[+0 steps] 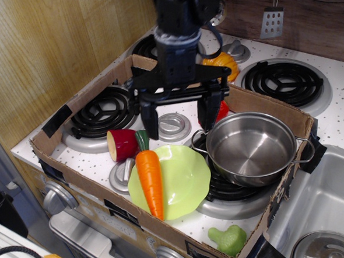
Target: Take carrot off plate
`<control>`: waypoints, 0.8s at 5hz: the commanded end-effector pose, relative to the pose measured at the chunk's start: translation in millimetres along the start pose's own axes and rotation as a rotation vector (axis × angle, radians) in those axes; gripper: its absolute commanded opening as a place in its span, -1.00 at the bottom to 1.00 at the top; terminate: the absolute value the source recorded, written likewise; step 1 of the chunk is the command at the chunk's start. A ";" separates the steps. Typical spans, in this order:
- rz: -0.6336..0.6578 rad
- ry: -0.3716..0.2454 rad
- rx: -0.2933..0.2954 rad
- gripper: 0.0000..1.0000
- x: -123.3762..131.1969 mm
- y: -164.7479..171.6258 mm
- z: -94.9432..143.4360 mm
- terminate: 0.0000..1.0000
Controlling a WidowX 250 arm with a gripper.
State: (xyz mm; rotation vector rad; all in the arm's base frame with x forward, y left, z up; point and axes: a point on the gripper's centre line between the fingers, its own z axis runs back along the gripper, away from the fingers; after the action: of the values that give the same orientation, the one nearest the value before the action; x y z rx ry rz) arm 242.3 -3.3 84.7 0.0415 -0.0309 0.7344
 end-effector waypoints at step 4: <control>0.012 -0.125 -0.177 1.00 3.8 33.1 -50.8 -1.00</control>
State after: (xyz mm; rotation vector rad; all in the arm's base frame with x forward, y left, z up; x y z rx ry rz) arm 219.3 29.6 29.5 -0.0806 -0.1925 0.7373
